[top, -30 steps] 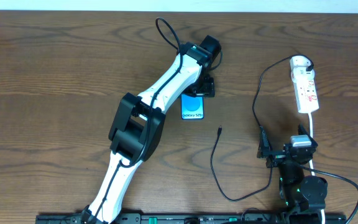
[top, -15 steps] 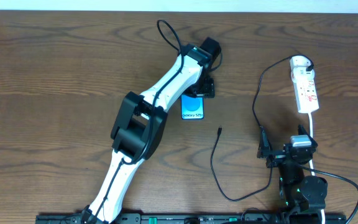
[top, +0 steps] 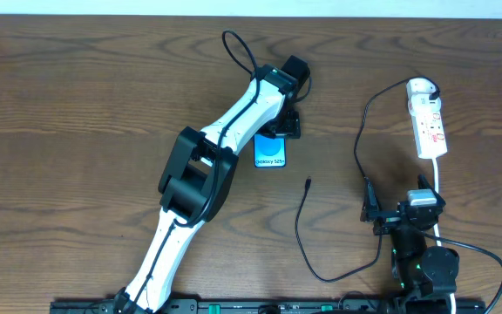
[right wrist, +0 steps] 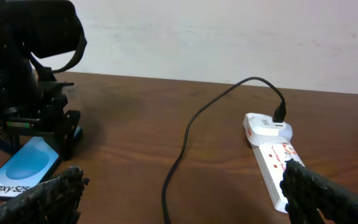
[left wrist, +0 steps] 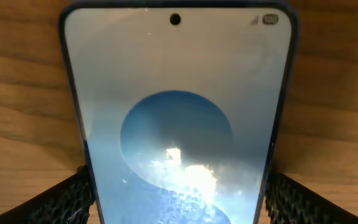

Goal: Plug charger to phone and switch on socket
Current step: 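Lower the left gripper and grasp the phone's top edge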

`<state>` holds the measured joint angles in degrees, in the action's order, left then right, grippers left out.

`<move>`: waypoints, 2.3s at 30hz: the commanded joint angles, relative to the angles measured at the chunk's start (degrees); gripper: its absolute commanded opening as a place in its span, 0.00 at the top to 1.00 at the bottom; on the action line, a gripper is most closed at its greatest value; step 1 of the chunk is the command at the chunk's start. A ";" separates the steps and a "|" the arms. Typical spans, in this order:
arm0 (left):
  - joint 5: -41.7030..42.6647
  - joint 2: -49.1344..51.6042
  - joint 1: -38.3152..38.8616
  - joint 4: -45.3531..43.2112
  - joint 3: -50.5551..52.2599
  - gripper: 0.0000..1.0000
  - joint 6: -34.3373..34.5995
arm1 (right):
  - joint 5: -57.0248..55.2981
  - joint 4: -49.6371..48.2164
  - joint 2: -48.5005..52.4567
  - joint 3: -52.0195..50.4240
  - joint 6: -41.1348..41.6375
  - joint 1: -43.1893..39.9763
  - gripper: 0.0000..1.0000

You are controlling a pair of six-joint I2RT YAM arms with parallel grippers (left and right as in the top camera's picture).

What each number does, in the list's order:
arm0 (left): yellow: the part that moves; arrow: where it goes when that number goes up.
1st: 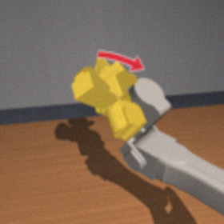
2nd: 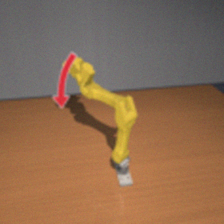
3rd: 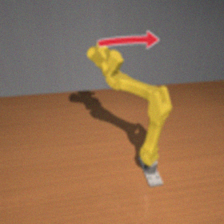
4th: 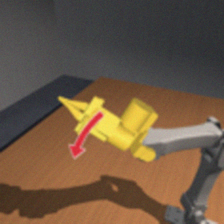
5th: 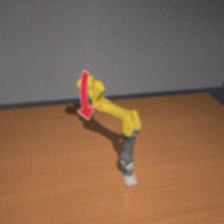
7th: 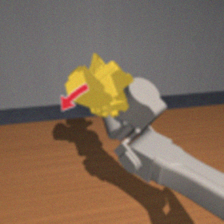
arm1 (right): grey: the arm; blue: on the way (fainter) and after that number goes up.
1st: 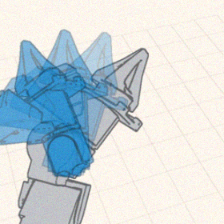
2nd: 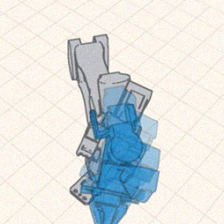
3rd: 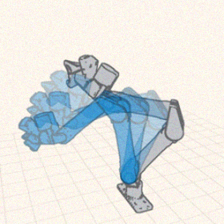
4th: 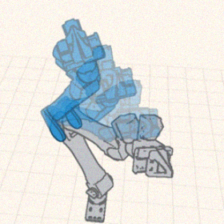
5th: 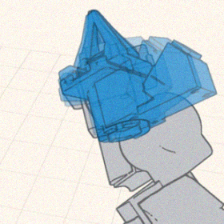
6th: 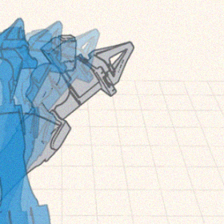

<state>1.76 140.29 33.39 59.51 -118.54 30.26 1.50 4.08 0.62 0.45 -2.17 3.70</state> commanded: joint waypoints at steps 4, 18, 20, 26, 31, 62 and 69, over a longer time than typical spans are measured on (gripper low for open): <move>-2.69 1.18 -0.20 0.17 0.26 0.12 0.90 | -0.28 0.22 -0.33 -0.13 -0.66 -0.02 0.01; -2.38 1.18 -0.20 1.68 0.26 0.12 0.90 | -0.28 0.22 -0.31 -0.13 -0.66 -0.02 0.01; -2.36 1.18 -0.20 1.70 0.26 0.12 0.90 | -0.28 0.22 -0.31 -0.13 -0.68 -0.02 0.01; -2.25 1.18 -0.20 1.68 0.26 0.14 0.92 | -0.28 0.22 -0.31 -0.13 -0.68 -0.02 0.01; -2.25 1.18 -0.20 1.66 0.26 0.27 0.94 | -0.28 0.22 -0.31 -0.13 -0.68 -0.02 0.01; 4.81 -6.38 -0.44 5.09 0.13 0.27 0.92 | -0.28 0.22 -0.31 -0.13 -0.68 -0.02 0.01; 16.41 -8.33 -1.20 7.06 0.13 0.27 0.92 | -0.28 0.22 -0.31 -0.13 -0.68 -0.02 0.01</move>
<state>10.33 135.17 32.97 65.65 -118.48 30.68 1.48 4.08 0.62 0.45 -2.17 3.73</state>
